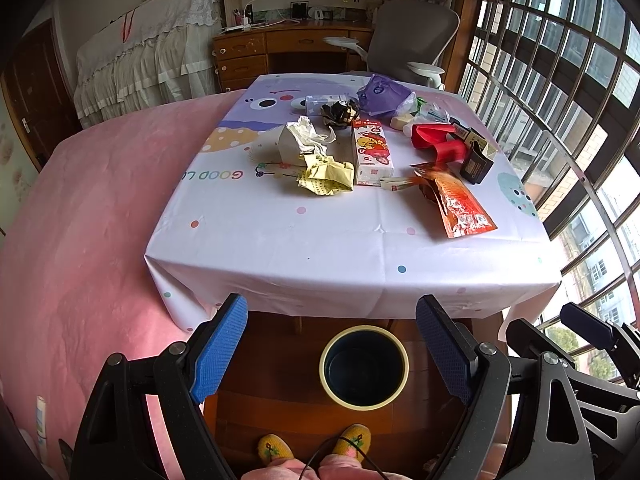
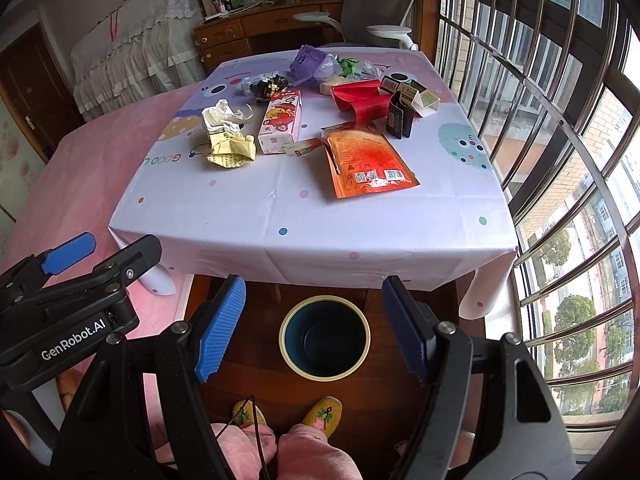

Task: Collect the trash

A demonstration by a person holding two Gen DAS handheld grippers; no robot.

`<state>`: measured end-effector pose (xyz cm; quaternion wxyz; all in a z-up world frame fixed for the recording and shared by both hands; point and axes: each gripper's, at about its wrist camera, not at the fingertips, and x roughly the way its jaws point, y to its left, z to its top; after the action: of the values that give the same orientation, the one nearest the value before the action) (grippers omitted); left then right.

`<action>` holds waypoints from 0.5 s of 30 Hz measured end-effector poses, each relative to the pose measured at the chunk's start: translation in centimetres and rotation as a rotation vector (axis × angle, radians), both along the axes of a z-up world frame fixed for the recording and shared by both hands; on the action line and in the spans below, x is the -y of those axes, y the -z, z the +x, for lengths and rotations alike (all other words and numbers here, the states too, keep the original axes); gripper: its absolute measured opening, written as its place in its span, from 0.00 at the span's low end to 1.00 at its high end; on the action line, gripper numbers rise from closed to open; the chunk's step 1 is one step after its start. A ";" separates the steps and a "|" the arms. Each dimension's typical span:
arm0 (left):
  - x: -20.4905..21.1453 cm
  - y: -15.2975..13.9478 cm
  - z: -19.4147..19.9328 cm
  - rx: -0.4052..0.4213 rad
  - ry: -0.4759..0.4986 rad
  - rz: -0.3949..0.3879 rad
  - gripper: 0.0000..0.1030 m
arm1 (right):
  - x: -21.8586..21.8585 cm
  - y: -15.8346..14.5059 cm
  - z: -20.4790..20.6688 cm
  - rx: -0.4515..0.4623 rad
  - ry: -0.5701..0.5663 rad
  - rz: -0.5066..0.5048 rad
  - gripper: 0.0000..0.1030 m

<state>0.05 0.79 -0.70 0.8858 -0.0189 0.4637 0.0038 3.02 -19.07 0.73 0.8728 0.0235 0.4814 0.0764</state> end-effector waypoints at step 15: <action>-0.2 0.0 -0.2 0.000 -0.002 0.003 0.86 | -0.7 0.2 0.0 -0.006 -0.005 0.001 0.67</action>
<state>-0.16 1.00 -0.71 0.8859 -0.0182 0.4636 0.0053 3.07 -18.42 0.49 0.8711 0.0231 0.4843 0.0786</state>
